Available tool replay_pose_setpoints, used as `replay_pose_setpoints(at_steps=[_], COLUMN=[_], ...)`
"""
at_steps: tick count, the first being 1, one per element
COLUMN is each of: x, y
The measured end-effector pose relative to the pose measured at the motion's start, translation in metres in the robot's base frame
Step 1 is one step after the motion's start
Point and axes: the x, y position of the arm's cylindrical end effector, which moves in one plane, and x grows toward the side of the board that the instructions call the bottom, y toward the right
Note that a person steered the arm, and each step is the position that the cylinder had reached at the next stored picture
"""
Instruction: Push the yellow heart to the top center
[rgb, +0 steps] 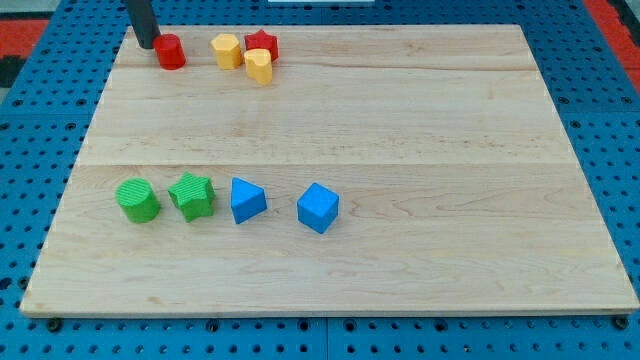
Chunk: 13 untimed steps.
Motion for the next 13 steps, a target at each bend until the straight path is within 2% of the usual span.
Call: replay_pose_setpoints(at_steps=[1,2,3,4,7,8,9,10,12,13], x=[0.038,0.082,0.079,0.066,0.066,0.073,0.087,0.045,0.039,0.026], y=[-0.062,-0.027,0.037,0.05,0.234,0.28,0.217,0.161,0.145,0.19])
